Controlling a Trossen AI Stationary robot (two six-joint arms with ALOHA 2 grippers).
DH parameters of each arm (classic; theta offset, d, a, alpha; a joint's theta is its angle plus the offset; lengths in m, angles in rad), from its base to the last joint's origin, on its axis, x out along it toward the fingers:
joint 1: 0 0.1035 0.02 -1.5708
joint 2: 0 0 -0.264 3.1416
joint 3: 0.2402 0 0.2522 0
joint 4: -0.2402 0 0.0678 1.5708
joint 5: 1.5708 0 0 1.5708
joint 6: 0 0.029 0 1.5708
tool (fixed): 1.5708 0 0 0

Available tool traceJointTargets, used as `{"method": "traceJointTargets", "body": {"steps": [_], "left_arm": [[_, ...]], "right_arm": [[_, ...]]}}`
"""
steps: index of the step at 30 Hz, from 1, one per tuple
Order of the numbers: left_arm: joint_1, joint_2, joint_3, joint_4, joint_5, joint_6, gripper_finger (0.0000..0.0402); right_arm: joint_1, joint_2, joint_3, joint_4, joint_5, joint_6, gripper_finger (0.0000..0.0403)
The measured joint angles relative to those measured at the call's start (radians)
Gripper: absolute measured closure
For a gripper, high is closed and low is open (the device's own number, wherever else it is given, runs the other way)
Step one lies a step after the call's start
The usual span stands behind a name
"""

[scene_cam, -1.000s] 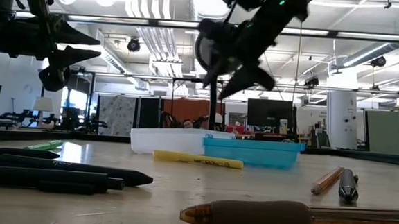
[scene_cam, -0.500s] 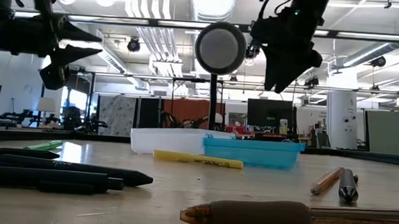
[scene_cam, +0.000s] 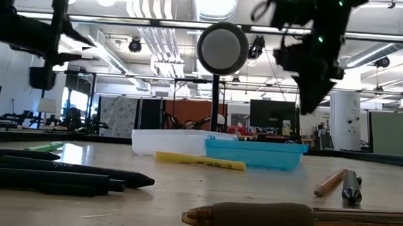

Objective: Pick & place school supplies into a supply box
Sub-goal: Put the green pen into the supply box

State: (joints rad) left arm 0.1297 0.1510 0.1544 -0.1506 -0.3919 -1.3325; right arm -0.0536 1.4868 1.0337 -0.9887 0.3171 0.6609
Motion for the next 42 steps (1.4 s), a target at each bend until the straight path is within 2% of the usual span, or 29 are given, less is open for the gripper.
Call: {"method": "traceJointTargets", "body": {"steps": [3,6,9,12,14,16,18,23,26,33,42], "left_arm": [[-0.019,0.123,0.148,-0.249,0.002,-0.033,0.0323],[-0.035,0.270,0.297,-0.414,0.034,-0.038,0.0323],[-0.050,0.434,0.416,-0.588,0.110,-0.068,0.0323],[-0.078,0.595,0.469,-0.697,0.212,-0.132,0.0323],[-0.115,0.687,0.472,-0.714,0.254,-0.169,0.0323],[-0.169,0.768,0.467,-0.715,0.251,-0.217,0.0323],[-0.227,0.839,0.460,-0.721,0.205,-0.289,0.0323],[-0.392,0.920,0.469,-0.656,0.043,-0.534,0.0320],[-0.450,0.957,0.469,-0.603,0.040,-0.627,0.0302],[-0.476,1.099,0.473,-0.563,0.121,-0.726,0.0243],[-0.457,1.252,0.506,-0.543,0.110,-0.735,0.0234]], "right_arm": [[-0.017,-0.037,-0.078,0.001,0.000,0.042,0.0230],[-0.027,-0.077,-0.142,0.006,-0.001,0.072,0.0229],[-0.032,-0.113,-0.195,0.008,-0.003,0.114,0.0230],[-0.032,-0.139,-0.233,0.014,-0.003,0.161,0.0229],[-0.032,-0.152,-0.252,0.020,-0.004,0.186,0.0229],[-0.033,-0.162,-0.259,0.028,-0.004,0.212,0.0230],[-0.033,-0.167,-0.260,0.034,-0.003,0.223,0.0229],[-0.033,-0.178,-0.260,0.052,-0.001,0.223,0.0225],[-0.032,-0.179,-0.260,0.062,0.013,0.221,0.0225],[-0.035,-0.155,-0.260,0.076,0.072,0.177,0.0225],[-0.035,-0.135,-0.260,0.089,0.076,0.144,0.0225]]}}
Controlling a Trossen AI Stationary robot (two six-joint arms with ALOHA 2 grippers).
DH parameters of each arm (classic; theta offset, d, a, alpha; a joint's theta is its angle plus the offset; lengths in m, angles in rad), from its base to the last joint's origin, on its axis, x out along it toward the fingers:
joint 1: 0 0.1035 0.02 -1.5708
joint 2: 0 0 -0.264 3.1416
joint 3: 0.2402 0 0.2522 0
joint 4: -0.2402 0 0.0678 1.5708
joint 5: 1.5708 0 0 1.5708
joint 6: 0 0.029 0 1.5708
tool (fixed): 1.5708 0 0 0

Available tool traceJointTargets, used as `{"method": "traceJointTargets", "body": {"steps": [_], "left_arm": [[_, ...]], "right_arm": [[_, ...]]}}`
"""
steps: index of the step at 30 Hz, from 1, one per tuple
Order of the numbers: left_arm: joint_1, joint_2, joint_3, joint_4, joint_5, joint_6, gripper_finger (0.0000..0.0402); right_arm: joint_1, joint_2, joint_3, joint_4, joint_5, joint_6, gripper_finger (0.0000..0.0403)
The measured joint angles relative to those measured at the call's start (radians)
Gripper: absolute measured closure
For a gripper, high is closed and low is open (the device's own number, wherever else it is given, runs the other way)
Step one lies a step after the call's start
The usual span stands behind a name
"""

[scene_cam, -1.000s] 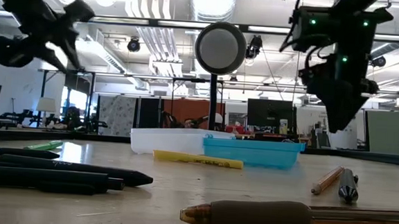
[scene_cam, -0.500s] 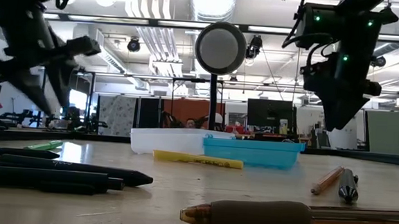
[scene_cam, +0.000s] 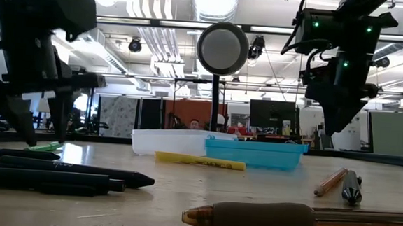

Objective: Pick & place school supplies into a supply box
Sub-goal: Put the green pen into the supply box

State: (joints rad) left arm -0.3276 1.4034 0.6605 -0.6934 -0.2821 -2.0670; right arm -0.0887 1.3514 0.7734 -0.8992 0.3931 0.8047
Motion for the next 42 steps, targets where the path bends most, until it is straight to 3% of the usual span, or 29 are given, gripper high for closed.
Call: {"method": "traceJointTargets", "body": {"steps": [9,18,20,26,30,33,36,40,42], "left_arm": [[0.061,0.091,0.008,-0.002,0.038,-0.010,0.0251],[0.137,0.133,0.003,-0.037,0.063,0.018,0.0366],[0.155,0.134,0.003,-0.035,0.040,0.043,0.0384],[0.178,0.068,0.031,-0.039,-0.026,0.054,0.0385],[0.179,-0.022,0.104,-0.101,-0.144,0.078,0.0385],[0.188,-0.078,0.171,-0.082,-0.271,0.225,0.0389],[0.230,-0.103,0.232,0.062,-0.337,0.493,0.0390],[0.330,-0.041,0.282,0.367,-0.218,0.925,0.0400],[0.389,0.028,0.328,0.411,-0.138,1.039,0.0396]], "right_arm": [[0.000,0.001,-0.014,-0.001,0.003,-0.001,0.0225],[0.000,0.000,-0.074,0.000,0.003,0.003,0.0233],[0.000,-0.001,-0.080,-0.001,0.003,0.004,0.0236],[0.001,-0.004,-0.082,0.021,0.031,0.005,0.0247],[0.001,-0.018,-0.082,0.062,0.035,0.007,0.0255],[0.001,-0.035,-0.082,0.092,0.058,0.007,0.0260],[0.001,-0.047,-0.082,0.117,0.077,0.003,0.0265],[0.001,-0.053,-0.082,0.154,0.082,-0.036,0.0270],[0.001,-0.053,-0.082,0.161,0.082,-0.047,0.0273]]}}
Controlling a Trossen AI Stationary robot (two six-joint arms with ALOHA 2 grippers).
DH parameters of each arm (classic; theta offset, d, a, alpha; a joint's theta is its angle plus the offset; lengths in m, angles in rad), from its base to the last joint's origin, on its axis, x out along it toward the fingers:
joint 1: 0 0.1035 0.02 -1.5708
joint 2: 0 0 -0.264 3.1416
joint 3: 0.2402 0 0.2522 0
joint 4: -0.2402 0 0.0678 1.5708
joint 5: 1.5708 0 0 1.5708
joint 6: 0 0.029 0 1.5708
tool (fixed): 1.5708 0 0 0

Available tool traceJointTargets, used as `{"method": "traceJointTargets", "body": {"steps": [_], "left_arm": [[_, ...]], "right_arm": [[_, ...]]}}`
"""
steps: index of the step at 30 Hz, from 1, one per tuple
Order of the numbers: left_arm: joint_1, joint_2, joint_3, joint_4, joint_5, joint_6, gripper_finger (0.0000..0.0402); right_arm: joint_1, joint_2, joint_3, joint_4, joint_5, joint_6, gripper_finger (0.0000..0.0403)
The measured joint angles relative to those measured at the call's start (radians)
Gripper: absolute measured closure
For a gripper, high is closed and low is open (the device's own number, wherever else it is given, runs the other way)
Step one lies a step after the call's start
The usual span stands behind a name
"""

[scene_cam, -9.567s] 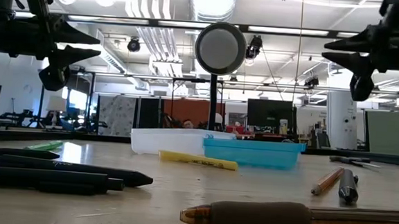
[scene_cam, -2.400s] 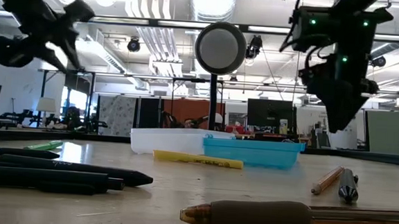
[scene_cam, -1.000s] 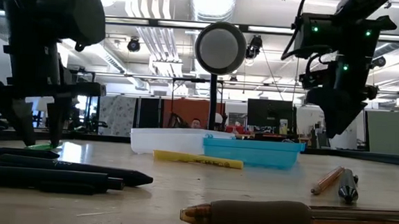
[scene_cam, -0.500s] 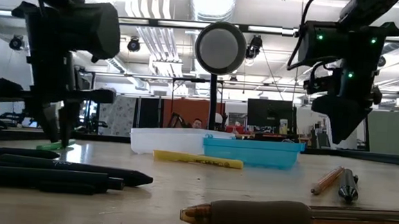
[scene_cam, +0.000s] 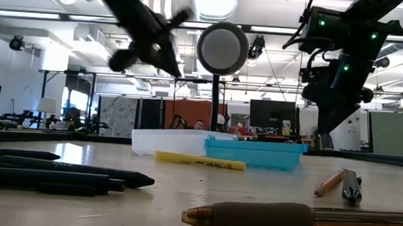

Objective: Pick & place school supplies into a supply box
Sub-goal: Put the green pen into the supply box

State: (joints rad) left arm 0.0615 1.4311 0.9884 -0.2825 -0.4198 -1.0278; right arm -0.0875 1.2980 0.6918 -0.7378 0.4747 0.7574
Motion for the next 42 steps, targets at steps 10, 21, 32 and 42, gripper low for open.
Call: {"method": "traceJointTargets", "body": {"steps": [10,21,32,42], "left_arm": [[0.079,0.279,0.219,-0.268,0.132,0.137,0.0399],[0.082,0.229,0.223,-0.252,0.048,0.144,0.0401],[0.082,0.194,0.221,-0.271,0.100,0.132,0.0356],[0.022,0.122,0.217,-0.373,0.075,0.076,0.0310]], "right_arm": [[0.003,-0.024,-0.001,-0.141,-0.012,0.193,0.0284],[0.028,-0.413,-0.001,-0.392,0.334,0.633,0.0285],[-0.282,-0.233,0.033,-0.148,-0.095,-0.013,0.0244],[-0.549,0.178,0.308,-0.276,-0.107,-0.384,0.0178]]}}
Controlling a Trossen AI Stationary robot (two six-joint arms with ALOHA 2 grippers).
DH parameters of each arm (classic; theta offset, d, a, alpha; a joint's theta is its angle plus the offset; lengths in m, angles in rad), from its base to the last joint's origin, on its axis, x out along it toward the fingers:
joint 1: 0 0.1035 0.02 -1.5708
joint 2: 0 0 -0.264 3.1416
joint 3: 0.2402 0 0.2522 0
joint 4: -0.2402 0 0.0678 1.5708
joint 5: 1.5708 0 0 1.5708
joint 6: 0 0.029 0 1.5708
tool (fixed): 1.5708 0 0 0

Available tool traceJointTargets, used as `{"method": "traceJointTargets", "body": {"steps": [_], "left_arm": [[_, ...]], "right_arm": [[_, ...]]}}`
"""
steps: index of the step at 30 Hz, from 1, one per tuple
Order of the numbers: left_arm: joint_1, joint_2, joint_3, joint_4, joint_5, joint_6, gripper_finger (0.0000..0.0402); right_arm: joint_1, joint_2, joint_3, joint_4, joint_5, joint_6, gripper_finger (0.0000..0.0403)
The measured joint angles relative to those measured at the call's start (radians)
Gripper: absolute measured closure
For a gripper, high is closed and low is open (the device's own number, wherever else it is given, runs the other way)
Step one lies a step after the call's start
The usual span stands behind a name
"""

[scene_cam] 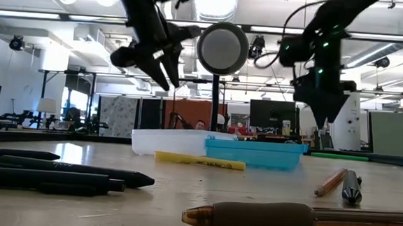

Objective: Pick & place school supplies into a supply box
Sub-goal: Put the green pen into the supply box

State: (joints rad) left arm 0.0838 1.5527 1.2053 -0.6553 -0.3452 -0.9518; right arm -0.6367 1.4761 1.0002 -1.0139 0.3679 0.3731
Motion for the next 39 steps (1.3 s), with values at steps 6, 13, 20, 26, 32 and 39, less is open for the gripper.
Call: {"method": "traceJointTargets", "body": {"steps": [6,13,20,26,32,39], "left_arm": [[-0.046,-0.060,-0.021,-0.016,-0.057,-0.047,0.0310],[-0.081,-0.127,-0.118,-0.020,-0.097,-0.162,0.0310],[-0.116,-0.194,-0.215,-0.017,-0.103,-0.270,0.0310],[-0.125,-0.254,-0.270,-0.015,-0.110,-0.313,0.0310],[-0.126,-0.284,-0.280,-0.022,-0.125,-0.325,0.0310],[-0.126,-0.286,-0.280,-0.028,-0.152,-0.322,0.0310]], "right_arm": [[-0.161,0.217,0.170,-0.096,-0.004,-0.178,0.0181],[-0.239,0.382,0.276,-0.164,-0.010,-0.333,0.0181],[-0.286,0.485,0.294,-0.154,-0.010,-0.415,0.0174],[-0.344,0.529,0.300,-0.105,-0.059,-0.476,0.0177],[-0.387,0.537,0.302,-0.077,-0.093,-0.519,0.0178],[-0.449,0.537,0.296,-0.067,-0.228,-0.536,0.0218]]}}
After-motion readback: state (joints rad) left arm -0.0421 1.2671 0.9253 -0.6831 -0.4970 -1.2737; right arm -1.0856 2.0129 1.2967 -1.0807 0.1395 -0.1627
